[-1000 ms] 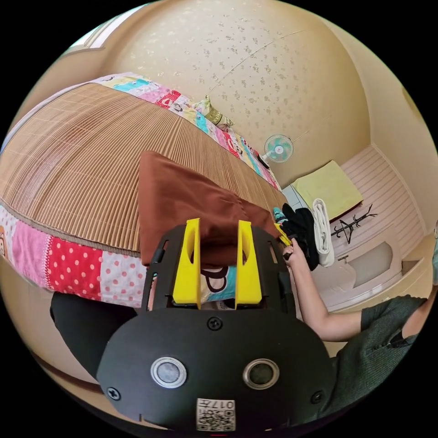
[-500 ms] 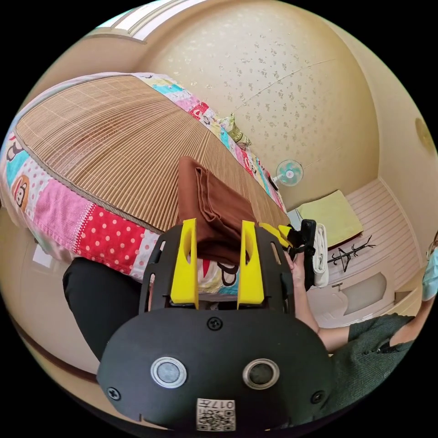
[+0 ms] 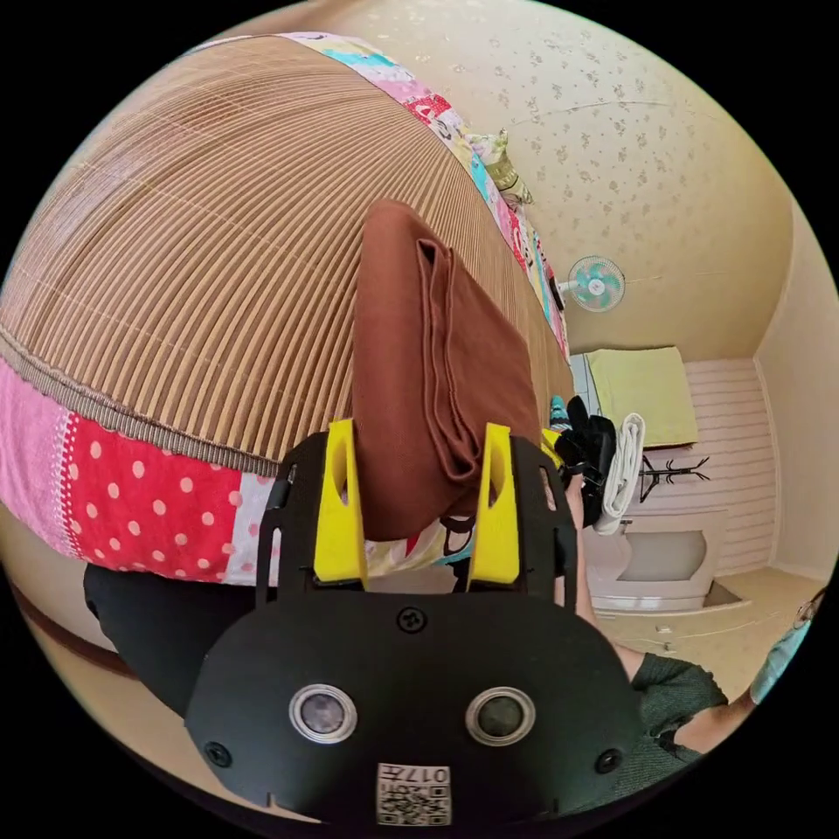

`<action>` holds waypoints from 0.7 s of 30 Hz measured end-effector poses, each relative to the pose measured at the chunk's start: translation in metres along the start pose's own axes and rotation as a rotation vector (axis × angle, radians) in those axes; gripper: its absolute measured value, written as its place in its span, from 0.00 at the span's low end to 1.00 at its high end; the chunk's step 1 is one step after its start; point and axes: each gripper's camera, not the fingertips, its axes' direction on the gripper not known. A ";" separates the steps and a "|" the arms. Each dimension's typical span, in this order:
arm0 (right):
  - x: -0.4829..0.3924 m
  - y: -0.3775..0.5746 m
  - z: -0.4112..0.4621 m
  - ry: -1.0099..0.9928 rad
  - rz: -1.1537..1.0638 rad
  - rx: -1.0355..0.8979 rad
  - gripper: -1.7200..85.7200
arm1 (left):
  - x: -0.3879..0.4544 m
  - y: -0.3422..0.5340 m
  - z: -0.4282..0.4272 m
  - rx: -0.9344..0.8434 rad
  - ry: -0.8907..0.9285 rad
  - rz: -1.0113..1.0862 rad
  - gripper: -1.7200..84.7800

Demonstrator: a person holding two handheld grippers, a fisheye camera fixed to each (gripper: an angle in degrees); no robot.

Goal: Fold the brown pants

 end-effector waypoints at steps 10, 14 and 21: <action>-0.015 0.025 0.093 -0.109 0.005 -0.154 0.11 | -0.047 -0.064 -0.114 0.060 0.007 -0.051 0.19; -0.101 0.059 0.233 -0.358 -0.187 -0.522 0.07 | -0.062 -0.045 -0.244 0.575 0.071 -0.076 0.20; -0.134 0.068 0.238 -0.363 -0.284 -0.317 0.12 | -0.077 0.059 -0.304 0.484 -0.076 -0.022 0.26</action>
